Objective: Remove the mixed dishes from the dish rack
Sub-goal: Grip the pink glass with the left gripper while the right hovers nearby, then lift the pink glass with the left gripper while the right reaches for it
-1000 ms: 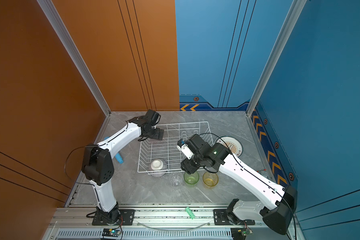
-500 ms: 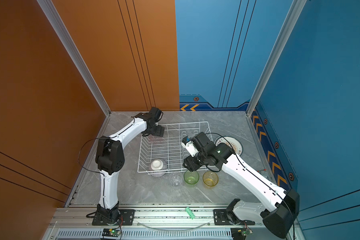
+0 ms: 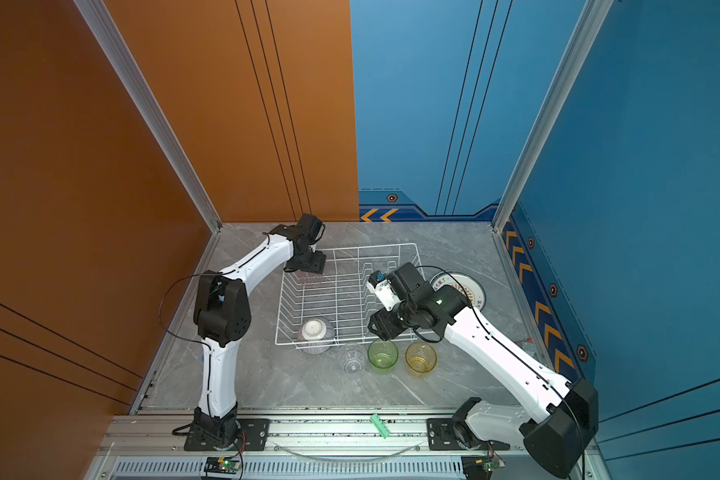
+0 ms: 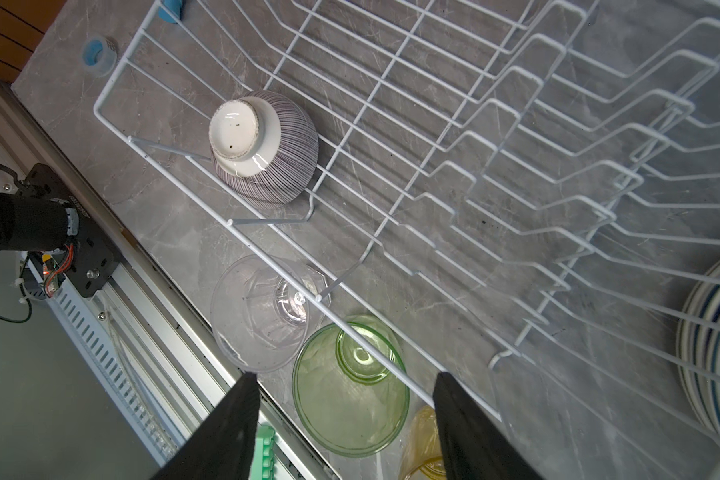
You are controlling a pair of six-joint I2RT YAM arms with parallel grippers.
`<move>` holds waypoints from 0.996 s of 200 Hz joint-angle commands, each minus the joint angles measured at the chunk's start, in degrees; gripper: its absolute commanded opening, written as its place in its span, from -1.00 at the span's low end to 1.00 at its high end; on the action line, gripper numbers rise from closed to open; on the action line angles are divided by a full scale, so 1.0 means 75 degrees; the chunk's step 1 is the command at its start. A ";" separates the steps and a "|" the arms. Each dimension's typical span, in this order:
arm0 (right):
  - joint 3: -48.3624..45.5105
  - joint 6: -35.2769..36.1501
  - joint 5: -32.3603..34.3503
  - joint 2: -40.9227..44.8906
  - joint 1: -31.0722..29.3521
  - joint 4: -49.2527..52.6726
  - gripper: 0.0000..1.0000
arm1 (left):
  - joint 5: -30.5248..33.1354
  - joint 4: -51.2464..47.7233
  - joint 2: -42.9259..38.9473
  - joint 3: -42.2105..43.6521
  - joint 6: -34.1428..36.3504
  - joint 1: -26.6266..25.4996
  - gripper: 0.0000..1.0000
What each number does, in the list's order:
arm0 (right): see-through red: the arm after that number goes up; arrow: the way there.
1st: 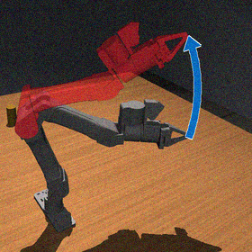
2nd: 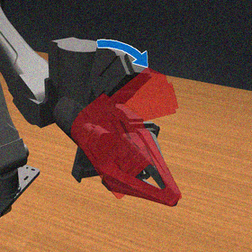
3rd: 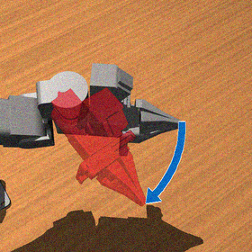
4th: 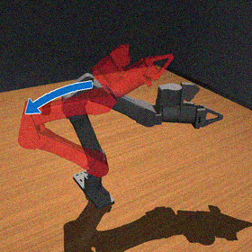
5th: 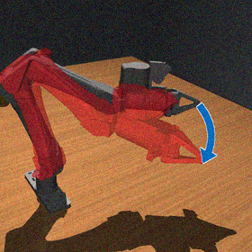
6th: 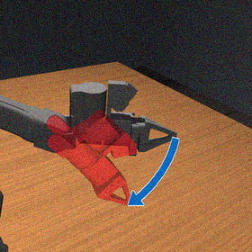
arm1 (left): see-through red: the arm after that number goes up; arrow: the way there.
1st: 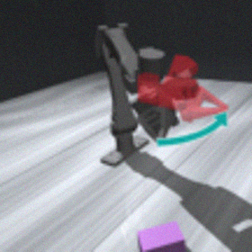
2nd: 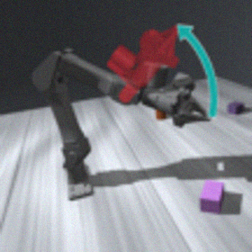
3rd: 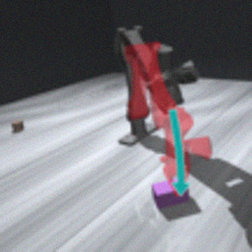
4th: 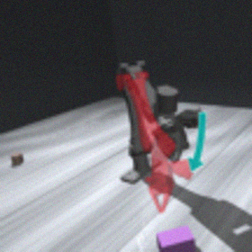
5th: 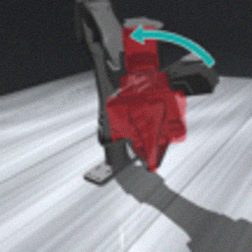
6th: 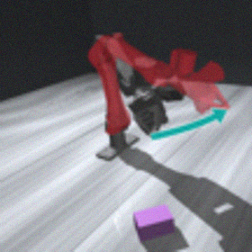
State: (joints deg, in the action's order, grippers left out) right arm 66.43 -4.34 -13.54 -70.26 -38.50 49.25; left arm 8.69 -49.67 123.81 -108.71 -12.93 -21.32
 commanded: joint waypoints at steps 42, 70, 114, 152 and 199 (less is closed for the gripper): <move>-0.0284 -0.0228 -0.0492 0.0192 0.0186 -0.0460 0.31 | -0.0711 -0.0139 -0.0056 0.0074 0.0088 0.0098 0.26; -0.0579 -0.0587 -0.1428 0.0275 0.0442 -0.1204 0.31 | -0.1295 -0.0138 -0.0405 0.0128 0.0082 0.0101 0.24; -0.1362 -0.1677 -0.3227 0.0346 0.1012 -0.3146 0.30 | -0.2177 -0.0129 -0.1061 0.0103 0.0142 0.0147 0.23; -0.2078 -0.2820 -0.4235 0.0305 0.1385 -0.5118 0.28 | -0.3235 -0.0083 -0.1599 0.0088 0.0142 0.0170 0.22; -0.3048 -0.4615 -0.5011 0.0208 0.1949 -0.8144 0.27 | -0.4762 0.0448 -0.2475 0.0513 -0.0015 0.0121 0.22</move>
State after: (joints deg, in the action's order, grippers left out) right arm 46.96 -28.91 -45.78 -68.55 -25.87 5.63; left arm -17.76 -48.82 109.60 -107.09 -12.88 -20.62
